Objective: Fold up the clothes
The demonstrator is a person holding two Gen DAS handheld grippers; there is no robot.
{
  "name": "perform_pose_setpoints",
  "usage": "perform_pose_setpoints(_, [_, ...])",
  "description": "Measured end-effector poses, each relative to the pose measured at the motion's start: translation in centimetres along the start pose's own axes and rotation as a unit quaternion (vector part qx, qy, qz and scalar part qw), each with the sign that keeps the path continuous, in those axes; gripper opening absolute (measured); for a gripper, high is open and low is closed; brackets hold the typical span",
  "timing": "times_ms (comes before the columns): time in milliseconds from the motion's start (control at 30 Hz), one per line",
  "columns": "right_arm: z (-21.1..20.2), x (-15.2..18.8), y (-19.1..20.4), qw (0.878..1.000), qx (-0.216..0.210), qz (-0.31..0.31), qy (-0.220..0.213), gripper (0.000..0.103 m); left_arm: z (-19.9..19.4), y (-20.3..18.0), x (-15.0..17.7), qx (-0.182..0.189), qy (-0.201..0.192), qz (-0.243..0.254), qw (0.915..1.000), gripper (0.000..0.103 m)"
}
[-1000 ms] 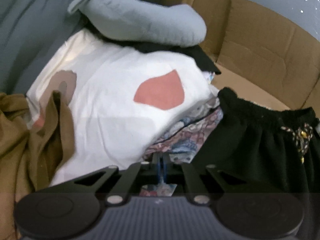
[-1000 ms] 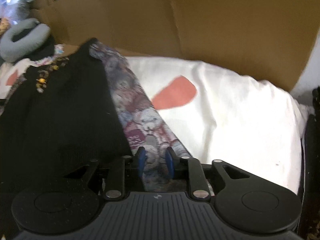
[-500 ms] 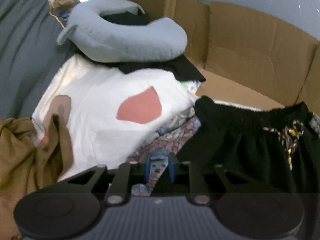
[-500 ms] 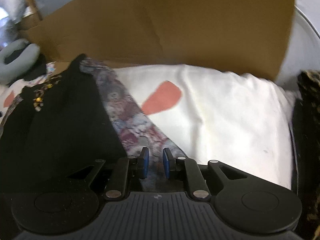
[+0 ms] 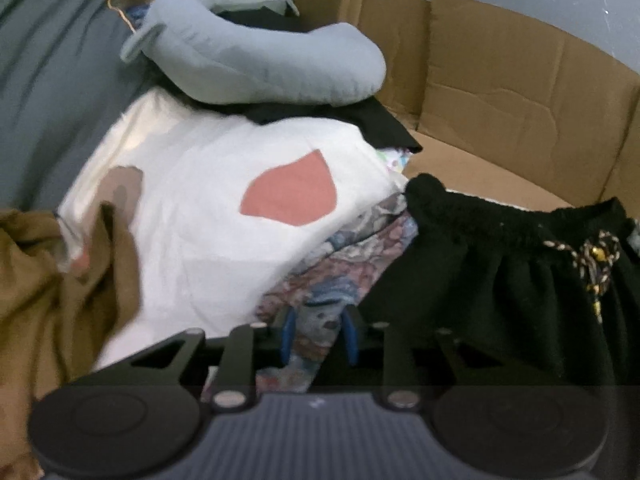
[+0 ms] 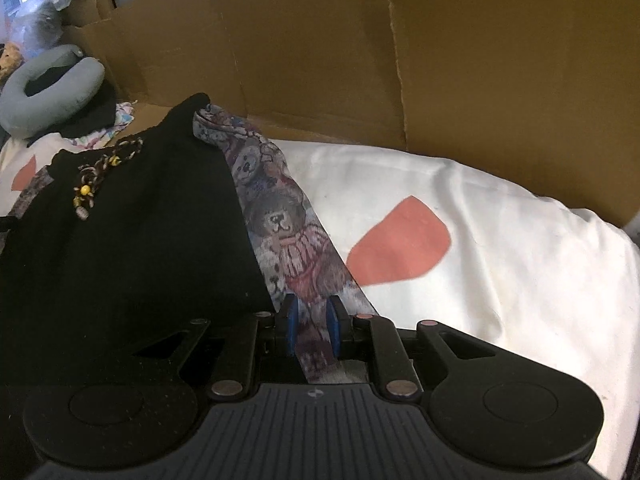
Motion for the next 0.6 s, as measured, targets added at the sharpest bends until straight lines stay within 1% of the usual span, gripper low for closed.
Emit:
perform_pose_setpoints(100, [0.7,-0.7,0.2,1.0,-0.002,0.005,-0.002,0.022,-0.6,0.6,0.5,0.019,0.005,-0.007,0.9998,0.036])
perform_pose_setpoints(200, [1.6,-1.5,0.4,1.0,-0.005,0.006,-0.002,0.022,-1.3,1.2,1.3,0.034,0.009,-0.005,0.9994,0.037])
perform_pose_setpoints(333, [2.3,-2.5,0.4,1.0,-0.006,0.009,0.0,0.022,-1.7,2.2,2.3,0.042,0.013,-0.014,0.9989,0.038])
perform_pose_setpoints(500, [3.4,-3.5,0.7,1.0,-0.005,0.006,0.002,0.022,-1.2,2.7,2.7,0.055,0.018,-0.029,0.9979,0.042])
perform_pose_setpoints(600, [4.2,-4.3,1.2,1.0,-0.003,-0.008,0.003,0.021,-0.7,2.7,2.5,0.06,0.021,-0.041,0.9972,0.049])
Point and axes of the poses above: each gripper's, at about its wrist camera, not at the fingertips, and z roughly the way its jaws point, y to its left, x to its underside, the point moved 10 cm from there along z, roughly the way its jaws point, and after that the axes turned 11 degrees about -x, right-handed, at the moved point
